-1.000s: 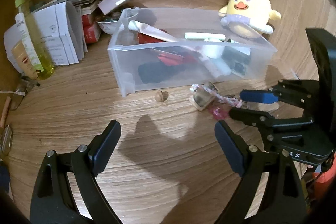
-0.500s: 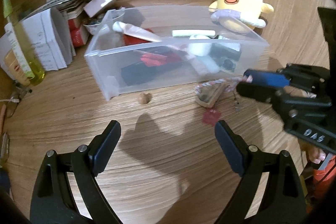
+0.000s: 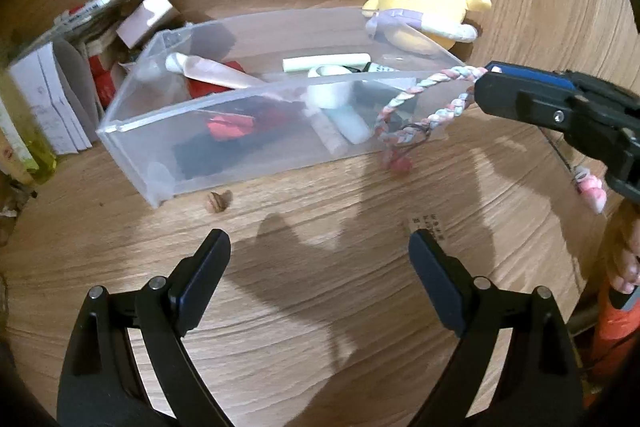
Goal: Organize objects
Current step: 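Carry the braided cord over the clear box with the right tool, then lower the braided pink cord into the clear box and open the right tool, then withdraw the right tool from the box toward the beige eraser, then grasp the beige eraser on the desk with the right tool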
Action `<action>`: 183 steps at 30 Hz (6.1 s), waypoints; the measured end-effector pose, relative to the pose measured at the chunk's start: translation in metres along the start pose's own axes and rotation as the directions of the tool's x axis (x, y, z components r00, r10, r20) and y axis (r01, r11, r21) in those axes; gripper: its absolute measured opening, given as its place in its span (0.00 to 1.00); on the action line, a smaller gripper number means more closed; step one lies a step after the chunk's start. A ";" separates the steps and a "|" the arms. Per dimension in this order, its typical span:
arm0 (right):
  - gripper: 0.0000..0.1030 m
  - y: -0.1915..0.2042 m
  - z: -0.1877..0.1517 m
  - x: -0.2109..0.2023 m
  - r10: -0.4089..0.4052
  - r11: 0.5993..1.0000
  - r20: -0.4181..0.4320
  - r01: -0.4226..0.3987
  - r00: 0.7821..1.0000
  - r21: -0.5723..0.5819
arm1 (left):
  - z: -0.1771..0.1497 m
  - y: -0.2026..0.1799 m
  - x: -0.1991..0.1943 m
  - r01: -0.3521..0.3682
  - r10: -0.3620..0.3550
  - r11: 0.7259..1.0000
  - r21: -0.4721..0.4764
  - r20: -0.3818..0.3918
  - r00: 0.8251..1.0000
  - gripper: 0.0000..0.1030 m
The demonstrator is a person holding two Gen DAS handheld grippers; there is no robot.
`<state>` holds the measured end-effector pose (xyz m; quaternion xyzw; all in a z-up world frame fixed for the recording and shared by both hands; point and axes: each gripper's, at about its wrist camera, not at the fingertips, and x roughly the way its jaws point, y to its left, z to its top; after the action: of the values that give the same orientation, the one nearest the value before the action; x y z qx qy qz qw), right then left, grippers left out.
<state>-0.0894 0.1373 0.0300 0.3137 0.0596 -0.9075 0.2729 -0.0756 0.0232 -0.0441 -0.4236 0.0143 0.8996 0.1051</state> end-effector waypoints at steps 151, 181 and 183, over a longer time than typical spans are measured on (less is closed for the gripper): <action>0.84 0.005 0.013 -0.012 -0.143 0.986 0.081 0.135 0.986 0.103 | 0.027 0.062 -0.090 -0.099 0.143 0.979 -0.176 0.257 0.956 0.97; 0.63 0.040 -0.059 0.027 -0.103 0.991 -0.146 0.114 0.984 0.070 | 0.013 0.070 0.014 -0.114 0.113 0.985 -0.127 -0.010 0.994 0.49; 0.57 0.042 -0.061 0.030 -0.098 0.992 -0.157 0.109 0.983 0.065 | 0.014 0.070 0.016 -0.114 0.113 0.985 -0.129 -0.014 0.994 0.46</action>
<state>-0.0538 0.1047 -0.0344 0.3887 0.0635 -0.8952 0.2085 -0.1107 -0.0402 -0.0518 -0.4308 -0.0199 0.9018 0.0261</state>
